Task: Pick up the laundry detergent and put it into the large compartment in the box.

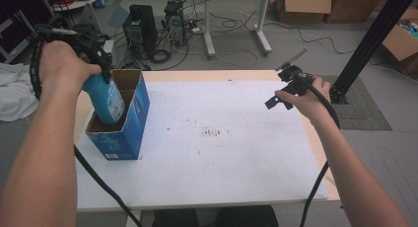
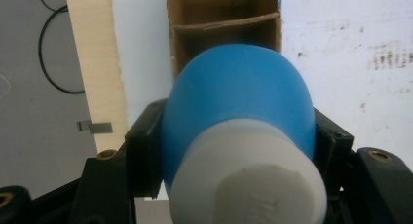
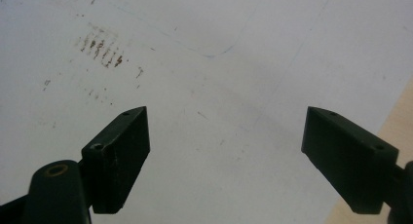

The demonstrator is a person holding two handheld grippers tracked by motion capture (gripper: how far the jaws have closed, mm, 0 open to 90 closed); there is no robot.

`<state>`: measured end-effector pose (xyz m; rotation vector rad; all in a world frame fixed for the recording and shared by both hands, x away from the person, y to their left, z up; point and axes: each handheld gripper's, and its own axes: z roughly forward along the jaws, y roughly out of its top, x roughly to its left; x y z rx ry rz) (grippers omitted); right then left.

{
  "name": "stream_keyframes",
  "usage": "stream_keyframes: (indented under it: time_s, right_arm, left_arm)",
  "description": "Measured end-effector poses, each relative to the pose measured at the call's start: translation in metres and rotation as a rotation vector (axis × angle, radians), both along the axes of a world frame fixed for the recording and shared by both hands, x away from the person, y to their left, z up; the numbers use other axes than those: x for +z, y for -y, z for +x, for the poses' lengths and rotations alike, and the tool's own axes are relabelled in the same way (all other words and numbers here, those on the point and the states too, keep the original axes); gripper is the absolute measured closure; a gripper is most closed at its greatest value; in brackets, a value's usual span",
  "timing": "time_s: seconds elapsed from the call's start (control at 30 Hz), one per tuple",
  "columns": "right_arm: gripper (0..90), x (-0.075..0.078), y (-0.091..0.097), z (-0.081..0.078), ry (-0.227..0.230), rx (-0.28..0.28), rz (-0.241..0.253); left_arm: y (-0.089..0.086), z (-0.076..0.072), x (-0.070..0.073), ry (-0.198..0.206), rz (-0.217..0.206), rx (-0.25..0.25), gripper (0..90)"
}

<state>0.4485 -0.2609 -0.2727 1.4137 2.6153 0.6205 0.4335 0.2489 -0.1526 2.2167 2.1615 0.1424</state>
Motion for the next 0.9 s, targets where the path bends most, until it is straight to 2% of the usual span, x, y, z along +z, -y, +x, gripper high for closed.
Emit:
stream_keyframes:
  time_s: [0.07,0.57,0.77,0.9]
  right_arm:
    - [17.7,-0.001,0.0,0.0,-0.001,0.0,0.001]
    - [17.6,-0.007,-0.001,0.001,-0.004,0.008,0.001]
    - [17.6,-0.009,-0.003,0.002,-0.005,0.012,-0.001]
    - [17.7,-0.009,-0.004,0.002,-0.007,0.012,-0.001]
  left_arm:
    - [0.0,0.001,-0.009,-0.007,0.01,-0.007,38.1]
    - [0.0,0.006,-0.066,-0.066,-0.003,-0.002,38.1]
    - [0.0,0.006,-0.083,-0.091,0.0,-0.006,38.1]
    - [0.002,0.007,-0.09,-0.093,0.002,-0.01,38.2]
